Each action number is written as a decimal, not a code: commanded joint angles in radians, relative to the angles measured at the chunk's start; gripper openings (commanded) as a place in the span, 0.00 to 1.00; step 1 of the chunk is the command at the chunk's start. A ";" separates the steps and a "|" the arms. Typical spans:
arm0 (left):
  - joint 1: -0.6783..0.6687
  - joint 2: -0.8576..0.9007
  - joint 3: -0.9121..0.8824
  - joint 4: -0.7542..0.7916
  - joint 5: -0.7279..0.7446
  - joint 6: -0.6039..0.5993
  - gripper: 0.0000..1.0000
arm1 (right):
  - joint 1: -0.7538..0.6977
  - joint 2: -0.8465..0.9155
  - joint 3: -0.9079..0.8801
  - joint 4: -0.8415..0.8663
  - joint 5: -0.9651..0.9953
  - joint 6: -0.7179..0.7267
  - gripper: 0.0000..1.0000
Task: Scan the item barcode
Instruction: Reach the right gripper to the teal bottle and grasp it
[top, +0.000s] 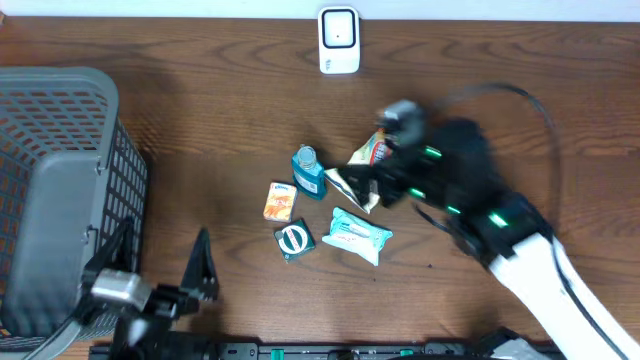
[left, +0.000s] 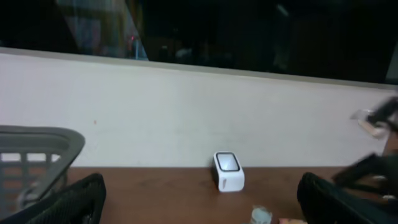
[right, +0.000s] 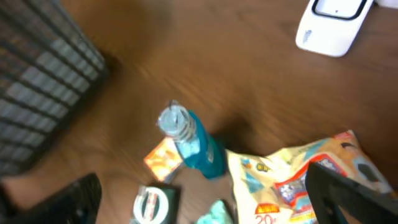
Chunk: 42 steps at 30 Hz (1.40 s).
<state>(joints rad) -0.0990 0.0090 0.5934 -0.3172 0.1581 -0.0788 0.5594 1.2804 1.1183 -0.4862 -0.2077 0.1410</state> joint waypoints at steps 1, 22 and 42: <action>0.002 0.004 -0.071 0.075 0.074 -0.008 0.98 | 0.070 0.131 0.161 -0.068 0.258 -0.080 0.99; 0.002 0.004 -0.464 0.294 0.119 -0.134 0.98 | 0.191 0.413 0.361 -0.055 0.198 -0.171 0.99; 0.003 0.006 -0.545 0.216 0.107 -0.109 0.98 | 0.241 0.579 0.360 -0.094 0.202 -0.203 0.96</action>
<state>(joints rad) -0.0990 0.0124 0.0536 -0.0864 0.2642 -0.2089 0.7925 1.8549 1.4628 -0.5816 -0.0002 -0.0490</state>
